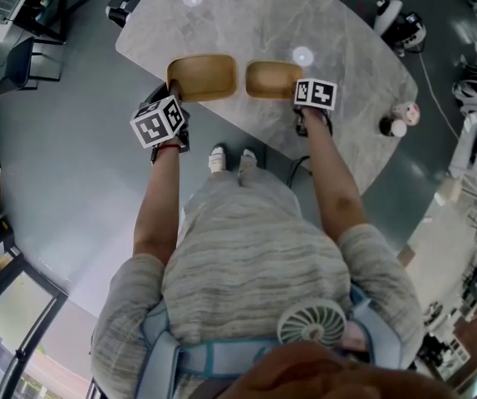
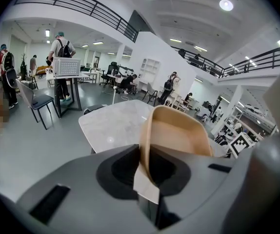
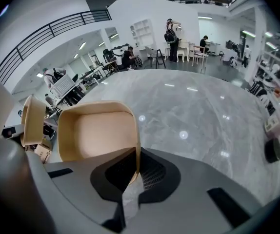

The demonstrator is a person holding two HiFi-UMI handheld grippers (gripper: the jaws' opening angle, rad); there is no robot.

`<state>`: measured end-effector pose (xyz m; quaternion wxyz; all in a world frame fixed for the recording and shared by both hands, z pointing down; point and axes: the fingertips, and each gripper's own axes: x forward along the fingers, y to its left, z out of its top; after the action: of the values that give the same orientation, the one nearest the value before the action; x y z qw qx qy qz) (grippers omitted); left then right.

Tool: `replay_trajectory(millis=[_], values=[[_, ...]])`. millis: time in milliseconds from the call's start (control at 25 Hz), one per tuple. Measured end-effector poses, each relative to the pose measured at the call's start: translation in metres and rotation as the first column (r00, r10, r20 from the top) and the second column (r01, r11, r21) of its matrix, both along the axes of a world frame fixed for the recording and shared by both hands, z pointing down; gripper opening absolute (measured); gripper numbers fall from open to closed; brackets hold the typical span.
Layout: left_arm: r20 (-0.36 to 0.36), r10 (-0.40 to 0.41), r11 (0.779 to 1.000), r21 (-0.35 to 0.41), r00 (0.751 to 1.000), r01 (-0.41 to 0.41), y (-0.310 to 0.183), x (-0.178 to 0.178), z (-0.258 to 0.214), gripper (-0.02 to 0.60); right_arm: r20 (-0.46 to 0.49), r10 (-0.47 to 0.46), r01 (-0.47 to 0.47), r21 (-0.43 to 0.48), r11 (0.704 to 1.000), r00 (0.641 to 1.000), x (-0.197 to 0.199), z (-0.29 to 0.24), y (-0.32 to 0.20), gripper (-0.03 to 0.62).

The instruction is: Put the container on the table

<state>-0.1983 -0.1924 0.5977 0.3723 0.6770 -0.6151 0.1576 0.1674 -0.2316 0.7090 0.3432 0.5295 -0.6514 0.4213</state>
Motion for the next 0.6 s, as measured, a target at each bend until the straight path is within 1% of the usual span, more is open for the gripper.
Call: replay_trajectory(millis=[360,600], values=[[-0.002,0.005,1.000,-0.004,1.000,-0.005,0.003,0.001,0.000,0.037,-0.049,-0.021,0.016,-0.103,0.995,0.999,0.004,0.027,0.015,0.004],[-0.005,0.007,1.000,-0.009,1.000,-0.007,0.004,0.004,0.003,0.037,-0.110,-0.033,0.015,-0.163,0.987,0.993,0.012,0.042,0.024,0.003]])
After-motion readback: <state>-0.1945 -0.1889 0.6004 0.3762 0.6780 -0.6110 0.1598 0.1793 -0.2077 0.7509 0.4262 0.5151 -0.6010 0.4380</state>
